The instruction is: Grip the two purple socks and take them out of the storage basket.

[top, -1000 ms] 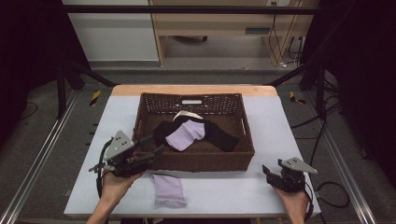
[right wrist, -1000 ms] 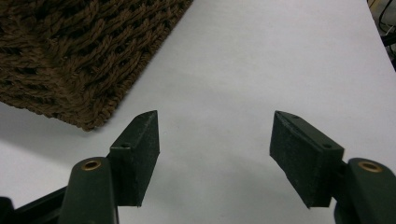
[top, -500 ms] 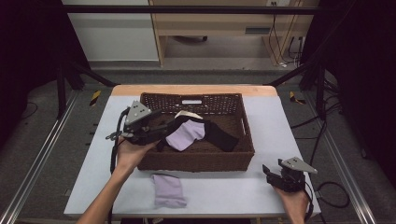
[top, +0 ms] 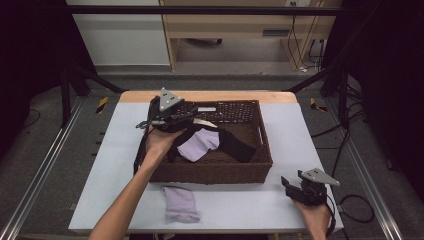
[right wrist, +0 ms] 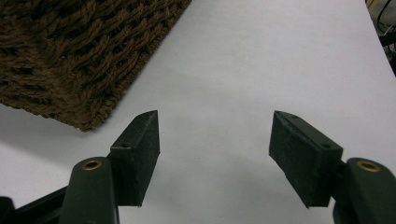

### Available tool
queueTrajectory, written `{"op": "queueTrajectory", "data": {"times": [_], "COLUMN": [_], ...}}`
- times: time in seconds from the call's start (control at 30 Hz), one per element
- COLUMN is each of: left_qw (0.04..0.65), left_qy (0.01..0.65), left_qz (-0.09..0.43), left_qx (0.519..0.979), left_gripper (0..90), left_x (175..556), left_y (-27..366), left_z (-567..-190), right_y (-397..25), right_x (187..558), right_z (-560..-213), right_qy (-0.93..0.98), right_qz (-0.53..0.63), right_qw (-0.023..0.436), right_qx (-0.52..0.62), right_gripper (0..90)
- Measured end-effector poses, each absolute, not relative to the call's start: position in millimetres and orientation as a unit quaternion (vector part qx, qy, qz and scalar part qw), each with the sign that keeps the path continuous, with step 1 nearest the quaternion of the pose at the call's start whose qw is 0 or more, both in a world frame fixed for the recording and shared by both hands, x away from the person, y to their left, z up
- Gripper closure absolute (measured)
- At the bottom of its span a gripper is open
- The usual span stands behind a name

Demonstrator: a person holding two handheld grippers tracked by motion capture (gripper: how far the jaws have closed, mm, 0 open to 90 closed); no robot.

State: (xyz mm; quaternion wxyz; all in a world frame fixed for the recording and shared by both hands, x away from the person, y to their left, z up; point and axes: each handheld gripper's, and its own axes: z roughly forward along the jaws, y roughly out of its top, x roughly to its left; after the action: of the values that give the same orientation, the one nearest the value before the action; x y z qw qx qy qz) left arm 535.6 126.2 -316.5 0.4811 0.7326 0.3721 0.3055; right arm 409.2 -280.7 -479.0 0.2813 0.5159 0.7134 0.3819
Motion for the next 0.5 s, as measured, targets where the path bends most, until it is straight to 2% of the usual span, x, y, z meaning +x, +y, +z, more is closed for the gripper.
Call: {"op": "queueTrajectory", "data": {"times": [0.23, 0.5], "left_qw": [0.459, 0.426], "left_qy": [0.367, 0.386], "left_qz": [0.329, 0.31], "left_qx": [0.739, 0.757], "left_gripper": [46.9, 47.4], "left_x": [558.1, 579.6], "left_y": [113.8, 100.6], "left_z": [-337.4, -369.5], "right_y": [-280.2, -280.9], "right_x": [410.1, 409.9], "right_z": [-479.8, -479.4], "right_qy": [0.715, 0.713], "right_qz": [0.38, 0.383], "right_qw": [0.28, 0.278], "right_qx": [0.516, 0.517], "right_gripper": [34.0, 34.2]}}
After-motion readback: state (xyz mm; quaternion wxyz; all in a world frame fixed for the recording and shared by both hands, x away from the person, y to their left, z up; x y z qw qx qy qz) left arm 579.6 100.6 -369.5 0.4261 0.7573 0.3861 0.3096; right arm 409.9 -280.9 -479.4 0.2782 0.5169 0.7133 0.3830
